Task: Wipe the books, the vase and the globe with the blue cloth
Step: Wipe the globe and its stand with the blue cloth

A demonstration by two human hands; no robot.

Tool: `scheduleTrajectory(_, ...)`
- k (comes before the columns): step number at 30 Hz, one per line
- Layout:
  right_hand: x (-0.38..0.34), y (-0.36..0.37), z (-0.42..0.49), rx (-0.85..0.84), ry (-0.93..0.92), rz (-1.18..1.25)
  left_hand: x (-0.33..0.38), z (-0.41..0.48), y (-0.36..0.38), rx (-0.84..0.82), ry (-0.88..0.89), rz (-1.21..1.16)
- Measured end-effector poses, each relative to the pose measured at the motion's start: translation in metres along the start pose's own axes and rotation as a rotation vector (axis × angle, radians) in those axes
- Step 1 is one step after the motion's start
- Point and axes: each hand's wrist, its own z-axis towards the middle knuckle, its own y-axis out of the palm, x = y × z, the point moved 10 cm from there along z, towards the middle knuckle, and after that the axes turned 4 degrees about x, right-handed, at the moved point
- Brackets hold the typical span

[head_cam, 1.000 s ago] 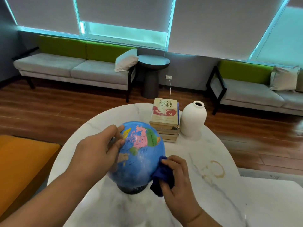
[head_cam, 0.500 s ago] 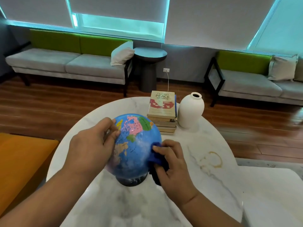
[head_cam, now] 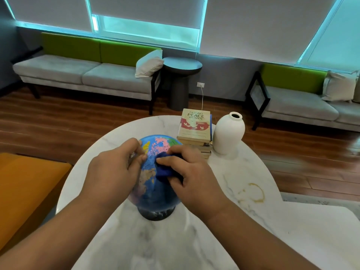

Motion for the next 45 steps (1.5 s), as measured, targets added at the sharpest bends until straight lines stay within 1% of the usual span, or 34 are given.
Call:
scheduleTrajectory(2,-0.001,0.000,0.003,-0.045,-0.006,-0.015,-0.002,0.000,-0.001,0.001,-0.016,-0.029)
scheduleTrajectory(5,0.011,-0.009,-0.009,-0.001,0.005,0.013,-0.005,0.000,-0.001,-0.012,-0.036,-0.042)
scheduleTrajectory(7,0.012,-0.011,-0.012,0.003,0.011,-0.005,-0.005,0.000,0.000,-0.017,-0.029,-0.010)
scheduleTrajectory(9,-0.003,-0.007,-0.003,-0.047,-0.036,-0.055,-0.003,-0.001,0.001,-0.020,-0.015,0.019)
scheduleTrajectory(12,-0.030,0.006,0.019,-0.181,-0.086,-0.163,0.003,-0.004,0.002,-0.049,0.022,0.057)
scheduleTrajectory(15,-0.033,0.009,0.025,-0.258,-0.093,-0.188,0.000,-0.003,0.000,-0.043,0.012,0.012)
scheduleTrajectory(17,-0.026,0.005,0.018,-0.276,-0.091,-0.141,-0.005,-0.002,0.001,-0.040,-0.008,-0.026)
scheduleTrajectory(20,-0.016,-0.002,0.010,-0.259,-0.055,-0.089,-0.007,-0.001,0.001,-0.048,-0.018,-0.037)
scheduleTrajectory(22,-0.021,0.001,0.015,-0.275,-0.070,-0.101,-0.006,0.000,0.002,-0.062,0.010,-0.008)
scheduleTrajectory(25,-0.035,0.009,0.028,-0.302,-0.122,-0.182,0.001,-0.001,0.002,-0.077,0.060,0.059)
scheduleTrajectory(27,-0.039,0.012,0.031,-0.325,-0.148,-0.213,0.003,-0.002,-0.001,-0.076,0.047,0.043)
scheduleTrajectory(29,-0.034,0.011,0.025,-0.360,-0.153,-0.168,0.000,-0.001,-0.002,-0.068,0.027,0.014)
scheduleTrajectory(33,-0.002,-0.007,0.007,-0.255,-0.048,0.011,-0.004,0.001,-0.005,-0.053,0.005,0.021)
scheduleTrajectory(35,0.002,-0.008,0.004,-0.220,-0.039,0.050,-0.001,0.001,-0.006,-0.061,0.018,0.035)
scheduleTrajectory(39,-0.008,-0.001,0.016,-0.223,-0.054,0.027,0.001,0.000,0.003,-0.088,0.020,-0.169)
scheduleTrajectory(41,-0.005,-0.003,0.017,-0.194,-0.054,0.033,0.003,0.001,0.007,-0.101,0.033,-0.245)
scheduleTrajectory(43,0.003,-0.007,0.006,-0.122,-0.089,0.060,0.004,0.001,0.010,-0.112,0.050,-0.229)
scheduleTrajectory(45,0.021,-0.010,-0.015,-0.002,-0.088,0.116,-0.003,0.004,0.010,-0.101,0.045,-0.216)
